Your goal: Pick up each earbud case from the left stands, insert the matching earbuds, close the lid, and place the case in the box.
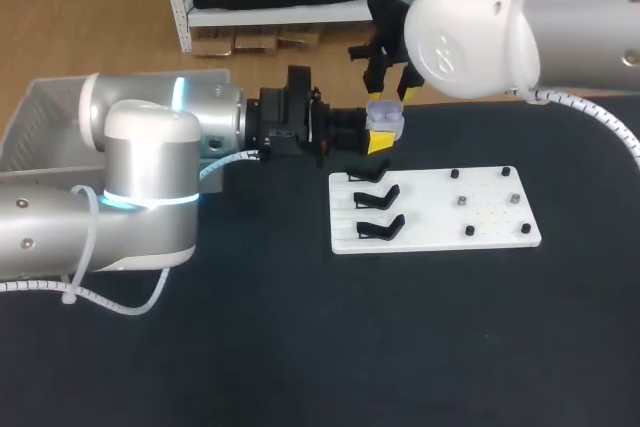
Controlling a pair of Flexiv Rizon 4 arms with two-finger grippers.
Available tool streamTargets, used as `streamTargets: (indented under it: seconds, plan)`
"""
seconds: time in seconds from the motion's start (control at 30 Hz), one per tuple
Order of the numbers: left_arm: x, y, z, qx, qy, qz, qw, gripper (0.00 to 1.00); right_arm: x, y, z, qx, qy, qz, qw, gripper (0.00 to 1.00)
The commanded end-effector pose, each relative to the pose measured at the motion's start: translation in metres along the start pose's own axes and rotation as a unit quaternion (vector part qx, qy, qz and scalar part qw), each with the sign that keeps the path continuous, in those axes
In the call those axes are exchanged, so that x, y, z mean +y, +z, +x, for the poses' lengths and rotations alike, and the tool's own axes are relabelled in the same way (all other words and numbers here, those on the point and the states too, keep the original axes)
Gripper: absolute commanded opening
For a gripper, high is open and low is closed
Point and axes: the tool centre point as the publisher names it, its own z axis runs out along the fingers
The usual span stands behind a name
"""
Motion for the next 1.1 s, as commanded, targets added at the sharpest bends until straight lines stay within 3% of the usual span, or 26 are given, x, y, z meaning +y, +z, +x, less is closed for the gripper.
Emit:
streamTargets:
  seconds: [0.03, 0.3, 0.43, 0.47, 0.5, 0.6, 0.87, 1.1]
  plan:
    - [-0.001, -0.001, 0.001, -0.004, 0.003, -0.003, 1.000, 0.00, 0.001, -0.008, 0.016, -0.008, 0.002, -0.003, 1.000, 0.40]
    - [-0.001, -0.001, 0.001, -0.004, 0.003, -0.003, 1.000, 0.00, 0.003, -0.009, 0.024, -0.006, 0.009, -0.012, 1.000, 0.42]
    - [-0.001, -0.001, 0.001, -0.004, 0.003, -0.003, 1.000, 0.00, -0.002, -0.015, 0.020, -0.042, 0.027, -0.021, 0.999, 0.44]
    - [-0.001, -0.001, 0.001, -0.004, 0.003, -0.003, 1.000, 0.00, -0.004, -0.016, 0.019, -0.060, 0.039, -0.030, 0.997, 0.61]
    - [-0.001, -0.001, 0.001, -0.004, 0.003, -0.003, 1.000, 0.00, -0.007, -0.018, 0.018, -0.076, 0.051, -0.045, 0.995, 1.00]
    - [0.001, -0.006, -0.001, -0.003, 0.006, -0.011, 1.000, 0.00, -0.019, -0.019, 0.019, -0.121, 0.096, -0.065, 0.986, 1.00]
    - [0.030, -0.079, -0.014, 0.004, 0.040, -0.096, 0.995, 0.00, -0.019, -0.019, 0.019, -0.121, 0.096, -0.065, 0.986, 1.00]
    - [0.054, -0.148, -0.007, 0.034, 0.044, -0.151, 0.987, 0.00, -0.019, -0.019, 0.019, -0.121, 0.096, -0.065, 0.986, 1.00]
